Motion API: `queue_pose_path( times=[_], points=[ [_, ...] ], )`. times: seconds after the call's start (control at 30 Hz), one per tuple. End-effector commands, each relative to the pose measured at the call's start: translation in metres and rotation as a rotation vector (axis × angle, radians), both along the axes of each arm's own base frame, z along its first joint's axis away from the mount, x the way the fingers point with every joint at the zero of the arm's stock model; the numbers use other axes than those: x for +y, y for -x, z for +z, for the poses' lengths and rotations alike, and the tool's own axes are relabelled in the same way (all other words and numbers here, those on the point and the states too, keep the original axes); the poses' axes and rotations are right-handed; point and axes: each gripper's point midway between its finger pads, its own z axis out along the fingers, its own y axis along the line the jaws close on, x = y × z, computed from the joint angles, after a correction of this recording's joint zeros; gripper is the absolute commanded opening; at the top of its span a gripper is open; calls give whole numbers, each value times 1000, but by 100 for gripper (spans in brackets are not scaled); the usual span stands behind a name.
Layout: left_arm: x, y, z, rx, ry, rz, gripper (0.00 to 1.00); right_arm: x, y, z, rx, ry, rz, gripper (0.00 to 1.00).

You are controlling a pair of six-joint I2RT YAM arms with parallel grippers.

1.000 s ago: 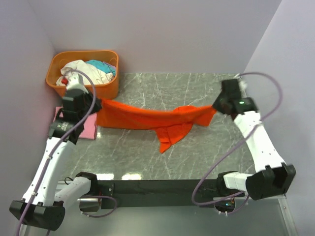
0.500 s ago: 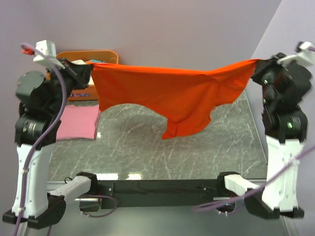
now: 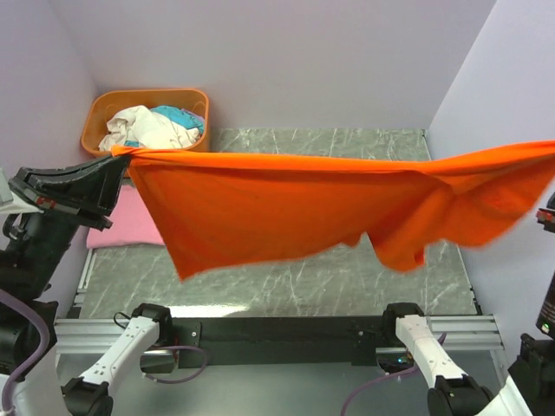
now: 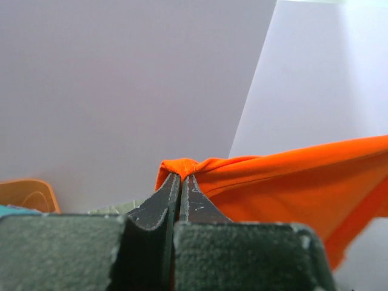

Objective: Fold and stack the t-shirts
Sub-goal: Flatten out the T-shirt at the center of the board.

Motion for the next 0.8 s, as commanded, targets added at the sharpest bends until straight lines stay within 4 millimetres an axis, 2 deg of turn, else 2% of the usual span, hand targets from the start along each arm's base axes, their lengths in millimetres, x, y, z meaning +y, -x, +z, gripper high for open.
queue_pose_path(
  times=[0.0, 0.03, 0.07, 0.1, 0.13, 0.23, 0.27, 0.3, 0.33, 0.4, 0.43, 0.47, 0.5, 0.53, 0.57, 0.6, 0.63, 0.67, 0.7, 0.73, 0.77],
  points=[
    [-4, -31, -14, 85, -41, 12, 1, 2, -21, 11, 33, 122, -51, 0],
    [-6, -37, -18, 109, -39, 11, 1, 4, -35, 8, 73, 153, -51, 0],
    [-7, -43, -22, 131, -43, 9, 1, 9, -36, 13, 71, 187, -33, 0],
    [-10, -59, -34, 181, -54, 9, 1, 12, -45, 11, 93, 206, -24, 0],
    [-9, -71, -43, 219, -51, 26, 1, 15, -64, 5, 141, 232, -9, 0],
    [-8, -123, -91, 371, -62, 84, 1, 27, -102, -15, 223, 286, 48, 0],
    [-4, -145, -116, 432, -62, 131, 1, 31, -134, -37, 301, 300, 77, 0],
    [-6, -166, -139, 498, -79, 140, 1, 37, -150, -51, 343, 314, 113, 0],
    [-8, -182, -152, 521, -84, 150, 1, 39, -186, -83, 436, 309, 141, 0],
    [-10, -218, -209, 643, -116, 178, 1, 44, -221, -120, 525, 309, 177, 0],
    [-10, -229, -228, 672, -133, 188, 1, 43, -244, -139, 561, 300, 184, 0],
    [-10, -243, -250, 697, -140, 199, 1, 44, -268, -181, 651, 291, 202, 0],
    [-7, -260, -276, 747, -157, 234, 1, 47, -282, -201, 690, 285, 218, 0],
    [-5, -269, -293, 767, -177, 253, 1, 50, -303, -224, 728, 279, 235, 0],
    [-3, -276, -315, 802, -193, 272, 1, 55, -315, -258, 796, 278, 257, 0],
    [-1, -293, -341, 844, -215, 300, 1, 57, -325, -276, 827, 272, 260, 0],
    [-2, -299, -357, 870, -239, 300, 1, 59, -343, -309, 880, 267, 273, 0],
    [-2, -305, -372, 900, -256, 299, 1, 61, -351, -324, 904, 263, 282, 0],
    [2, -316, -402, 958, -286, 334, 1, 63, -359, -338, 926, 261, 288, 0],
    [5, -322, -417, 985, -306, 355, 1, 64, -374, -367, 983, 254, 299, 0],
    [8, -328, -426, 1005, -316, 371, 1, 66, -380, -381, 1012, 250, 310, 0]
  ],
)
